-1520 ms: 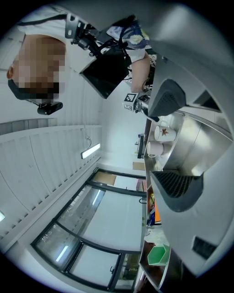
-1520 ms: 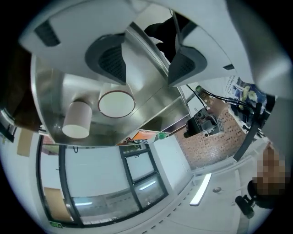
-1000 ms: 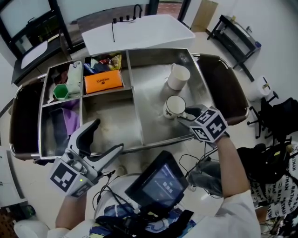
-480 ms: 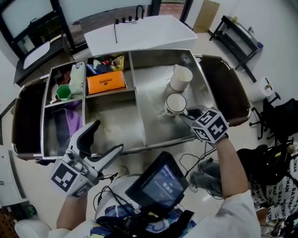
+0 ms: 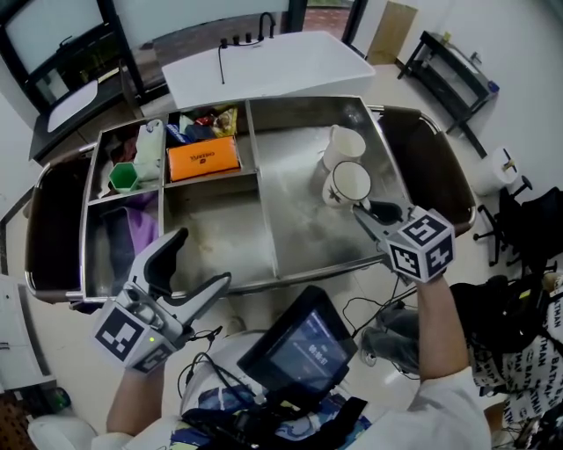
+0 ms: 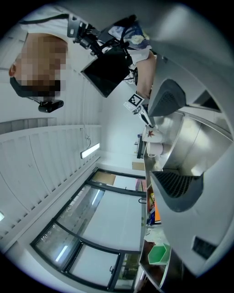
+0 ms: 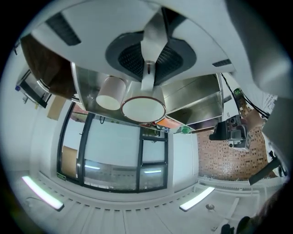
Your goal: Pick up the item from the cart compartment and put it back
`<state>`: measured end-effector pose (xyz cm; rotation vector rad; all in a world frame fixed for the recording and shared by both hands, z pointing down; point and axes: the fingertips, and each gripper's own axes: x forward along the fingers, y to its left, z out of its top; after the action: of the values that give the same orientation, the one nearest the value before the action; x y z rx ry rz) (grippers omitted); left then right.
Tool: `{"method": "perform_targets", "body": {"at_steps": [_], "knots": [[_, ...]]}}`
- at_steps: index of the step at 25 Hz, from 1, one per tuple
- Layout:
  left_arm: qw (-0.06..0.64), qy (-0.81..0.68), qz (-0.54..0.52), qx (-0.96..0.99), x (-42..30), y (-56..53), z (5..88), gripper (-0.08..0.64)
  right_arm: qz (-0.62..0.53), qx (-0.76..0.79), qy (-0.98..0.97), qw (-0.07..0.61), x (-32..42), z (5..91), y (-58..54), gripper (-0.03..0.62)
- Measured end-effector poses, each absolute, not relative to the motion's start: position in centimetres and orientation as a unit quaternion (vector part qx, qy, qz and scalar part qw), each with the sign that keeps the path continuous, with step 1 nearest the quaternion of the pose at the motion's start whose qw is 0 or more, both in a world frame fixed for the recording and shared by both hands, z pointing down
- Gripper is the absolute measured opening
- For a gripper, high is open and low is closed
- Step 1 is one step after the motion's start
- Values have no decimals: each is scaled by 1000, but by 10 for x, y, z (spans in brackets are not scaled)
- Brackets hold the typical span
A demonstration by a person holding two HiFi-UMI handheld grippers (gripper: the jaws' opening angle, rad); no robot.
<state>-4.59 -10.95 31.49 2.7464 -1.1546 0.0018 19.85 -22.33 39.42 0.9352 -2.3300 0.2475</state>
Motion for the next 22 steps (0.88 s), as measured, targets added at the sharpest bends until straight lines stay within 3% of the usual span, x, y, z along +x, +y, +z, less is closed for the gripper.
{"method": "perform_targets", "body": {"at_steps": [9, 22], "knots": [[67, -391, 18, 918, -48, -106, 309, 379, 46, 337, -894, 292, 204, 313, -175, 77], [61, -397, 34, 915, -54, -89, 306, 396, 22, 375, -888, 267, 224, 265, -96, 77]]}}
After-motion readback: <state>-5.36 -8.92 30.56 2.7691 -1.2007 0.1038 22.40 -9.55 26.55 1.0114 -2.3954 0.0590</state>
